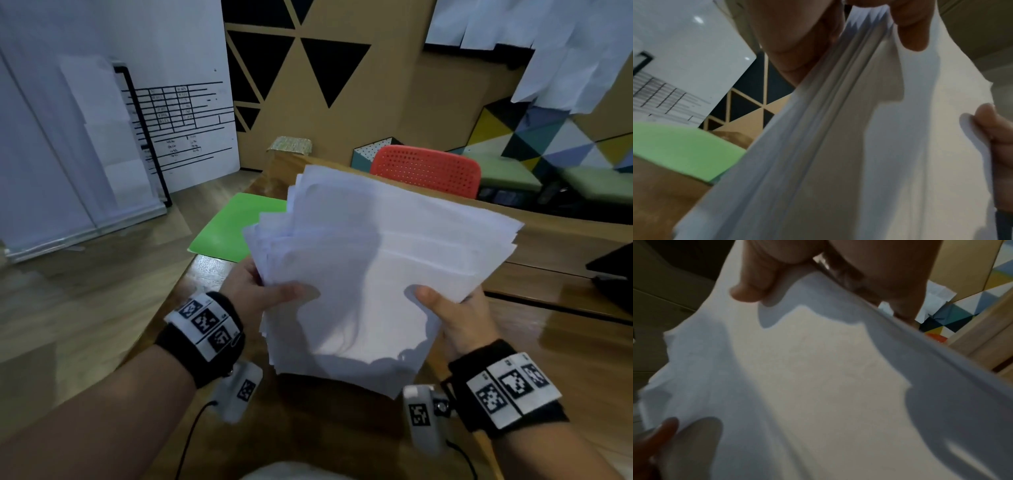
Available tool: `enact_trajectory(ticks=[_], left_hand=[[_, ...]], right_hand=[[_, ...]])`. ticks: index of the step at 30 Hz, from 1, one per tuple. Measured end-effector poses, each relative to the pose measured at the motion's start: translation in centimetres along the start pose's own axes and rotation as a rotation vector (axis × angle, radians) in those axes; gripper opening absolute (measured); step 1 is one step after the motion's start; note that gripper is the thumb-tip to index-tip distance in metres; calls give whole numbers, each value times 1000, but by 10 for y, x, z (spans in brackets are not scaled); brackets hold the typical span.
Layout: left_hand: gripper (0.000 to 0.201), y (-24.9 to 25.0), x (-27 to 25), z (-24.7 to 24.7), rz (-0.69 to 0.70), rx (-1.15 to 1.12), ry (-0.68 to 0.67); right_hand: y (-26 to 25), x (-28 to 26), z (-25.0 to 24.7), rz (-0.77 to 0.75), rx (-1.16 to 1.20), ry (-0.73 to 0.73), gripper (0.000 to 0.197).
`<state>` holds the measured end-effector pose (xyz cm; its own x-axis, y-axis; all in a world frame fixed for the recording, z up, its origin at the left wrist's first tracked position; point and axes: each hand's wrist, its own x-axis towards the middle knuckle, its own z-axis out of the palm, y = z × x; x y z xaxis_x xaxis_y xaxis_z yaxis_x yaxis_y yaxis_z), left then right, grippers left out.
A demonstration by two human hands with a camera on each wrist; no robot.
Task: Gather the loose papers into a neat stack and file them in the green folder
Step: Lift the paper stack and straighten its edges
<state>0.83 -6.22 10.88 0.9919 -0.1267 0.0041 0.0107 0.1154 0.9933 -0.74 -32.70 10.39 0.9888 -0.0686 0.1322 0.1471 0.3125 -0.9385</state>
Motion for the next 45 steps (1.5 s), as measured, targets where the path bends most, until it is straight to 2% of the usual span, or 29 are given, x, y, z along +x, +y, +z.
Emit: enact_trajectory(ticks=[1, 2, 4, 5, 6, 8, 10, 11, 13, 14, 16, 17, 18, 20, 22, 25, 26, 27, 29, 31, 32, 34, 36, 37, 39, 41, 42, 45], left_hand=[[71, 1, 2, 3, 23, 113, 2], [63, 8, 1, 8, 40, 229, 23], [31, 21, 2, 23, 53, 339, 195], [20, 27, 2, 27, 61, 300, 274], [17, 30, 1, 30, 96, 218, 320], [14, 31, 2, 25, 186, -18, 332], [27, 27, -2, 17, 210, -146, 293], [32, 22, -2, 13, 183, -125, 266], [30, 9, -5, 10, 70, 117, 252], [28, 4, -5, 9, 3, 267, 273], [25, -2, -6, 6, -77, 326, 365], [24, 1, -8, 3, -102, 300, 387], [25, 2, -8, -2, -110, 254, 379], [19, 8, -9, -12, -86, 119, 323], [29, 11, -9, -23, -35, 150, 240], [37, 9, 0, -30, -9, 333, 199], [44, 8, 2, -30, -1, 351, 205], [51, 11, 2, -30, 16, 320, 214], [48, 17, 6, -32, 47, 174, 218], [50, 22, 10, -37, 78, 42, 145], [56, 23, 12, -39, 103, 12, 95], [64, 22, 19, -43, 118, 9, 18], [63, 22, 20, -39, 86, 38, 14], [58, 24, 19, -34, 88, 71, 37], [35, 26, 17, -30, 131, 126, 124], [24, 31, 13, -28, 145, 38, 173], [27, 35, 11, -29, 158, -31, 158], [62, 43, 4, -29, 234, -66, 138]], right_hand=[[-2, 1, 2, 31, -4, -41, 86], [-3, 2, 4, 56, -18, -47, 86], [-7, 1, 11, 74, -72, 23, 83], [-9, 1, 14, 68, -79, 63, 83], [-12, 0, 17, 53, -54, 77, 81], [-16, -3, 21, 16, 65, 22, 73], [-10, -8, 24, 23, 116, -46, 67], [-2, -9, 27, 37, 88, -49, 66], [16, -13, 32, 59, -2, 6, 63], [23, -13, 35, 64, -50, 64, 54], [28, -13, 38, 61, -91, 141, 32], [27, -13, 40, 52, -84, 152, 34], [24, -14, 41, 35, -69, 149, 47], [18, -15, 43, -1, -64, 150, 81], [18, -15, 42, -8, -94, 130, 89], [24, -13, 45, 27, -64, 100, 85], [23, -14, 48, 26, -49, 94, 82], [21, -14, 50, 26, -40, 90, 78], [8, -15, 55, 5, -35, 56, 60], [-3, -14, 54, -39, 5, -5, 38], [-8, -14, 55, -48, 23, -35, 36], [-10, -9, 56, -57, 38, -96, 52], [-6, -5, 59, -30, 1, -113, 64], [-4, -4, 60, -25, -18, -91, 58], [-7, -3, 63, -67, -49, -23, 46], [-14, -4, 67, -150, -58, 28, 50], [-15, -4, 67, -207, -48, 42, 57], [-14, -7, 65, -364, -64, 113, 77]])
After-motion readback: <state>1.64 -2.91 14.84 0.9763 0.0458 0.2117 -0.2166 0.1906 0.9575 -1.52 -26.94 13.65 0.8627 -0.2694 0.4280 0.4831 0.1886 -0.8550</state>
